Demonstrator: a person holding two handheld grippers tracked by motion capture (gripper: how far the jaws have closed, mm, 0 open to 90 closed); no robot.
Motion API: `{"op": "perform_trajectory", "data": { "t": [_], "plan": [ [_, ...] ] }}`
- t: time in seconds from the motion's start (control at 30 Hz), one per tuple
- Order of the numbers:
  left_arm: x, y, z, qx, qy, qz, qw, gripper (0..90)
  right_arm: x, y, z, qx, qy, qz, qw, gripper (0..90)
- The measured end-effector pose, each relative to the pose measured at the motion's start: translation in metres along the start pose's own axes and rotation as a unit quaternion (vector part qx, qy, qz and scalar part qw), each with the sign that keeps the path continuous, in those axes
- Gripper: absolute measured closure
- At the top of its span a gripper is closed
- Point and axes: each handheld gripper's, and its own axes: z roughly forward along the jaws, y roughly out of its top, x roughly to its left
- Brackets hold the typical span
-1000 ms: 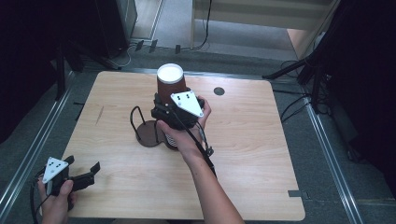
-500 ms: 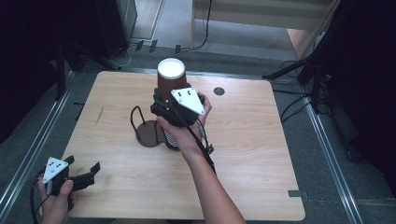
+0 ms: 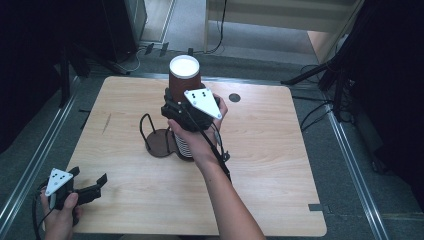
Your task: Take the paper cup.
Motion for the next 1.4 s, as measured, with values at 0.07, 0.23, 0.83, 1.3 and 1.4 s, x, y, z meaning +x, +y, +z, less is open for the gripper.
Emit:
{"op": "perform_trajectory", "data": {
  "t": [0.07,0.23,0.83,1.3,1.4],
  "plan": [
    [0.000,0.000,0.000,0.000,0.000,0.000,1.0000,1.7,0.001,0.002,0.000,0.000,0.002,0.004,1.0000,10.9],
    [0.000,0.000,0.000,0.000,-0.001,-0.001,1.0000,1.7,0.003,0.009,-0.001,-0.001,0.008,0.001,1.0000,11.3],
    [0.000,0.000,0.000,0.000,0.000,-0.001,1.0000,1.7,0.001,0.030,-0.003,-0.013,0.013,0.020,0.9996,12.4],
    [0.000,0.000,0.000,0.001,0.000,-0.001,1.0000,1.7,0.000,0.055,-0.010,-0.036,0.009,0.025,0.9990,12.4],
    [0.000,0.000,0.000,0.001,0.000,-0.001,1.0000,1.7,-0.004,0.060,-0.013,-0.041,0.006,0.027,0.9988,12.4]
  ]
}}
